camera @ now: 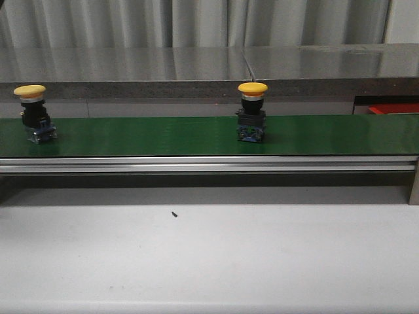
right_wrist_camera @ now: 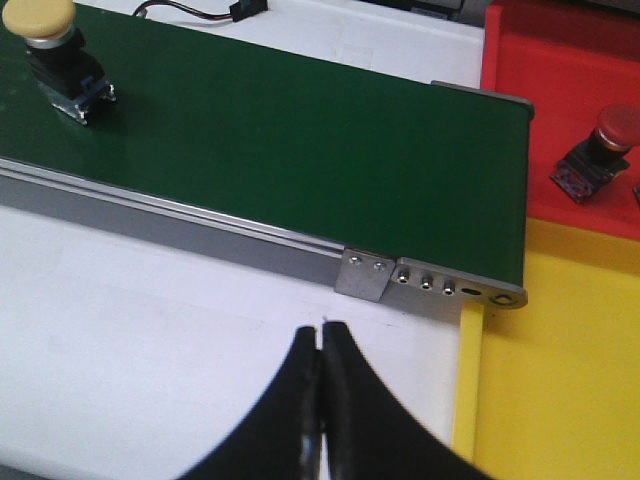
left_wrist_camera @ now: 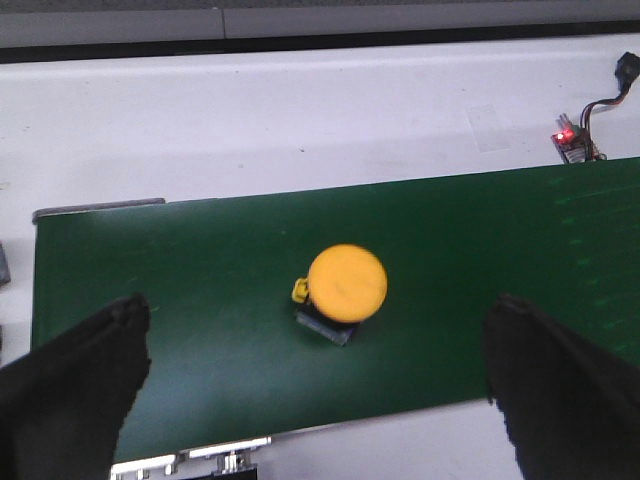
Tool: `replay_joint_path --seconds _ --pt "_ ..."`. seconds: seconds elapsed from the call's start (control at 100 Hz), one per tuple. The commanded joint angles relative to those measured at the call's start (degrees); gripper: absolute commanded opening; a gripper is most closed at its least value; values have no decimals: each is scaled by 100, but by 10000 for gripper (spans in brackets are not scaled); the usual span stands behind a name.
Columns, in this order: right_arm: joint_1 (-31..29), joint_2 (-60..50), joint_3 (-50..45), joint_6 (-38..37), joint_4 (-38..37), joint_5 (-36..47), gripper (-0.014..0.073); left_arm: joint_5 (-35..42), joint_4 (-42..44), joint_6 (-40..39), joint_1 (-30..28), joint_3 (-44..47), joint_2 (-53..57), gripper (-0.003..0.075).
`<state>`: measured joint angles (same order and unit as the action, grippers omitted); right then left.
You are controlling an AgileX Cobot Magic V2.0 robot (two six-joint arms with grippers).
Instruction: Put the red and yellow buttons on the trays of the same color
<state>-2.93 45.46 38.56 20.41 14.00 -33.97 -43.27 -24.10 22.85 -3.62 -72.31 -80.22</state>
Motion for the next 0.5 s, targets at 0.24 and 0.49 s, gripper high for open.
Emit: replay_joint_path --seconds 0.24,0.49 --pt "-14 -30 149 22 40 366 -67 1505 -176 48 32 2639 2855 415" --pt "-14 -30 272 26 40 214 211 1657 -176 48 32 3282 3488 -19"
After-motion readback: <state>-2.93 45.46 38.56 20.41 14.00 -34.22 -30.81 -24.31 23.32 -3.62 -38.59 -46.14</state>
